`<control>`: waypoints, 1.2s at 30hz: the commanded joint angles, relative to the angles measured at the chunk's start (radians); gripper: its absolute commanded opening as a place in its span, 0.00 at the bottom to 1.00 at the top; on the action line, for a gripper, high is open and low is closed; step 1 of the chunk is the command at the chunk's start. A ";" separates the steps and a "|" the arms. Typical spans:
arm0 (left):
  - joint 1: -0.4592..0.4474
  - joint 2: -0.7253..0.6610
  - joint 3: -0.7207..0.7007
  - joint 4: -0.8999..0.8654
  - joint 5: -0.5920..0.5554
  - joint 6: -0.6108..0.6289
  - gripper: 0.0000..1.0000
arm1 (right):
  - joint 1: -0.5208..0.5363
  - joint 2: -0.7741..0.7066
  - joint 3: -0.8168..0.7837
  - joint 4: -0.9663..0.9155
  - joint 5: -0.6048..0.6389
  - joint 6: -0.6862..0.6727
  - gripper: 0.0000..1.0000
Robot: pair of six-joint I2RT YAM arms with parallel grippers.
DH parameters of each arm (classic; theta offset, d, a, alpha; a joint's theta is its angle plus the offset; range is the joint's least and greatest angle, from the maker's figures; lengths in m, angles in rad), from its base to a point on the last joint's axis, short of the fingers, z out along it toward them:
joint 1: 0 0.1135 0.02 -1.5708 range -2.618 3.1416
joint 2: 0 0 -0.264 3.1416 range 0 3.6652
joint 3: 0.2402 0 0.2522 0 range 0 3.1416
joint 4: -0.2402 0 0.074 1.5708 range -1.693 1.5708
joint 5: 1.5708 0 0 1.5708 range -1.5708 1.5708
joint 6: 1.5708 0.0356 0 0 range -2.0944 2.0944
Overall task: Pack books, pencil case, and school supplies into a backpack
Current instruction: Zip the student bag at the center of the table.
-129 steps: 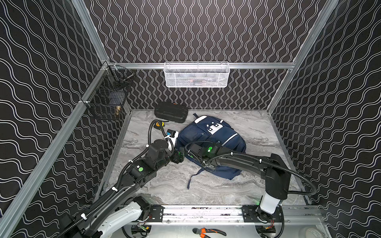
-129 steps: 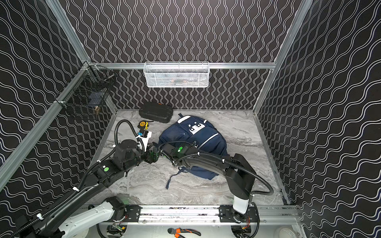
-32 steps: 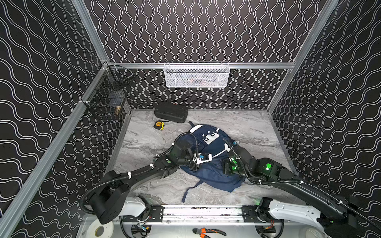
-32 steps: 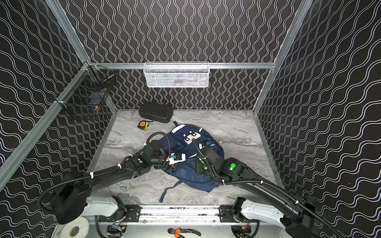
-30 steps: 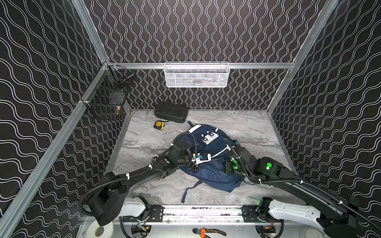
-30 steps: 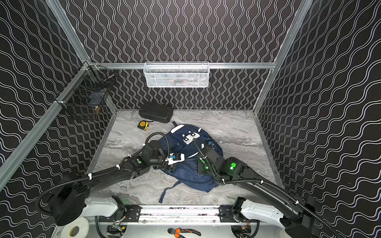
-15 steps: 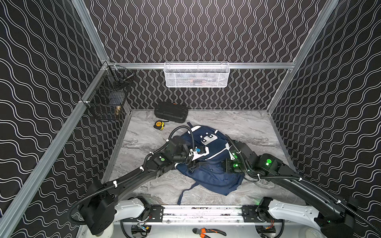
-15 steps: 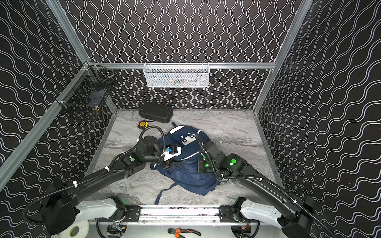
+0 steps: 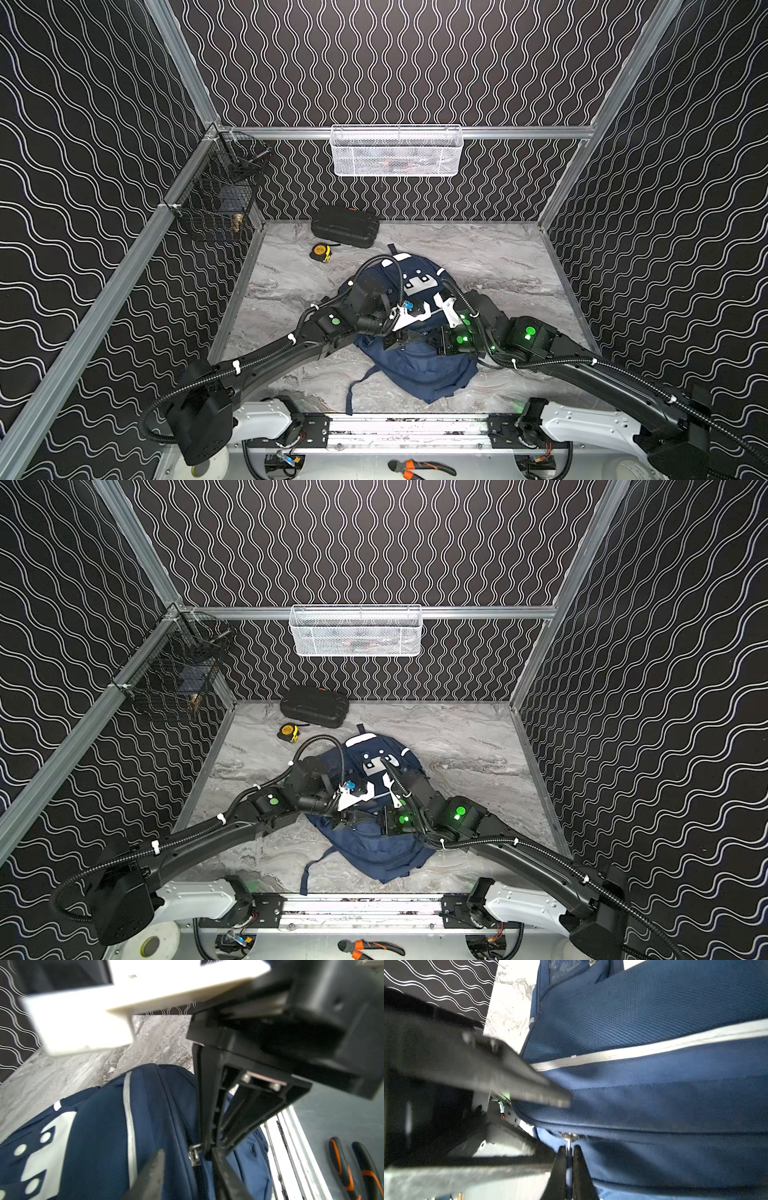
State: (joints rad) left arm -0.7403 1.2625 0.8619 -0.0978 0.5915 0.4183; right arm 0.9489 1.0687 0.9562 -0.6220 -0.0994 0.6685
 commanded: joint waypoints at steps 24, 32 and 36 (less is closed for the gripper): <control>-0.002 -0.167 -0.053 -0.108 -0.258 0.004 0.00 | -0.402 -0.106 -0.099 -0.322 0.171 0.002 0.00; 0.016 -0.169 -0.050 -0.090 -0.577 -0.076 0.45 | -0.307 -0.023 -0.025 -0.192 -0.094 -0.045 0.00; 0.015 -0.196 -0.034 -0.090 -0.382 -0.097 0.63 | -0.189 -0.044 -0.048 -0.064 -0.114 -0.021 0.00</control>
State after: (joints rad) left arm -0.7242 1.0809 0.8097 -0.2108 0.1326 0.3477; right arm 0.7158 1.0359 0.9154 -0.7731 -0.1490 0.6384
